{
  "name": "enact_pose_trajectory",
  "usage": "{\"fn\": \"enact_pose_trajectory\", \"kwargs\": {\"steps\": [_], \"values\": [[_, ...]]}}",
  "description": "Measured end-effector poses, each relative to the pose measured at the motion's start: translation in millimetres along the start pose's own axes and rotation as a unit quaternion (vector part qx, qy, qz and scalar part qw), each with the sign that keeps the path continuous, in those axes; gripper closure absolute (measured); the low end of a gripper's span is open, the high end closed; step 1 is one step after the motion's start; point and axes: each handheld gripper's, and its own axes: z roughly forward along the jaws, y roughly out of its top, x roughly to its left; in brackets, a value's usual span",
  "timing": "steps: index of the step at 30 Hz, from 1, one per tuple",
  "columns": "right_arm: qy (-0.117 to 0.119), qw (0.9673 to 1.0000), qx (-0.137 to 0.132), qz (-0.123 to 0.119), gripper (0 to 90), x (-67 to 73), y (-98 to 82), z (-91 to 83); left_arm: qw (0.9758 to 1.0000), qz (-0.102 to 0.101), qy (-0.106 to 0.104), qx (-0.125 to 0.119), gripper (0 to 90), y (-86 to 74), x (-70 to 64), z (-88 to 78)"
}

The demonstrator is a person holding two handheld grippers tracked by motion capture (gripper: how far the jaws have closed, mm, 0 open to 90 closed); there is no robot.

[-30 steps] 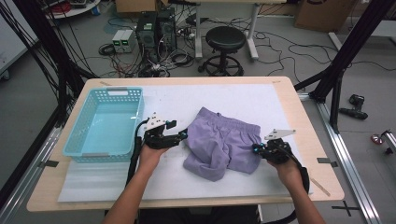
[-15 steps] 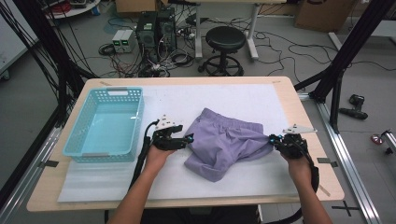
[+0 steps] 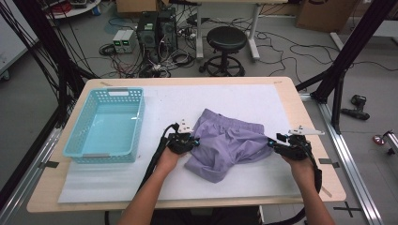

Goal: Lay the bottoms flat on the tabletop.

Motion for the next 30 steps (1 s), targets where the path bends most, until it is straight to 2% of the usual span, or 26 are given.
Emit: {"fn": "enact_pose_trajectory", "kwargs": {"steps": [1,2,5,8,10,13,15,18,19,21,22,24,28,30], "values": [[0.008,1.0000,-0.002,0.000,51.0,1.0,-0.1,-0.5,1.0000,-0.006,-0.002,-0.007,86.2,0.4,1.1,-1.7],[0.015,0.9999,-0.001,-0.001,51.0,1.9,-0.1,-0.7,0.9995,-0.017,-0.002,-0.025,86.5,1.4,3.6,-5.5],[0.043,0.9989,-0.009,-0.014,50.8,8.1,0.8,-2.1,0.9965,-0.040,0.004,-0.073,86.8,4.1,9.1,-16.3],[0.075,0.9968,-0.013,-0.024,49.6,17.1,3.4,-0.7,0.9937,-0.051,0.019,-0.098,86.8,5.2,14.3,-24.0],[0.105,0.9939,0.001,-0.035,47.9,24.9,3.1,5.9,0.9917,-0.063,0.024,-0.110,86.9,4.9,17.6,-27.2],[0.116,0.9918,0.027,-0.046,46.2,34.1,-0.3,17.8,0.9894,-0.074,0.030,-0.121,87.0,4.4,21.8,-31.3],[0.111,0.9914,0.042,-0.055,46.4,38.8,-1.4,23.8,0.9878,-0.079,0.036,-0.129,87.0,3.9,24.1,-33.6],[0.068,0.9906,0.070,-0.096,52.6,44.6,-3.6,32.6,0.9861,-0.088,0.051,-0.131,87.2,2.2,29.7,-37.7],[0.066,0.9907,0.070,-0.097,58.2,44.2,-3.0,32.9,0.9854,-0.091,0.057,-0.132,87.2,1.2,32.2,-39.2],[0.060,0.9906,0.076,-0.097,77.7,42.6,0.2,32.0,0.9849,-0.093,0.065,-0.131,87.4,0.0,35.9,-41.3],[0.059,0.9894,0.081,-0.104,83.9,42.2,1.8,31.6,0.9845,-0.095,0.065,-0.132,87.4,-0.2,36.8,-41.7],[0.054,0.9878,0.088,-0.117,86.1,41.0,6.3,30.7,0.9838,-0.094,0.073,-0.134,87.4,-0.1,38.4,-41.9],[0.038,0.9908,0.069,-0.110,86.1,34.3,20.2,28.6,0.9807,-0.105,0.082,-0.143,87.4,3.9,45.1,-38.5],[0.026,0.9928,0.059,-0.101,86.1,28.9,27.7,31.8,0.9803,-0.105,0.085,-0.144,87.4,8.8,47.1,-35.4]]}}
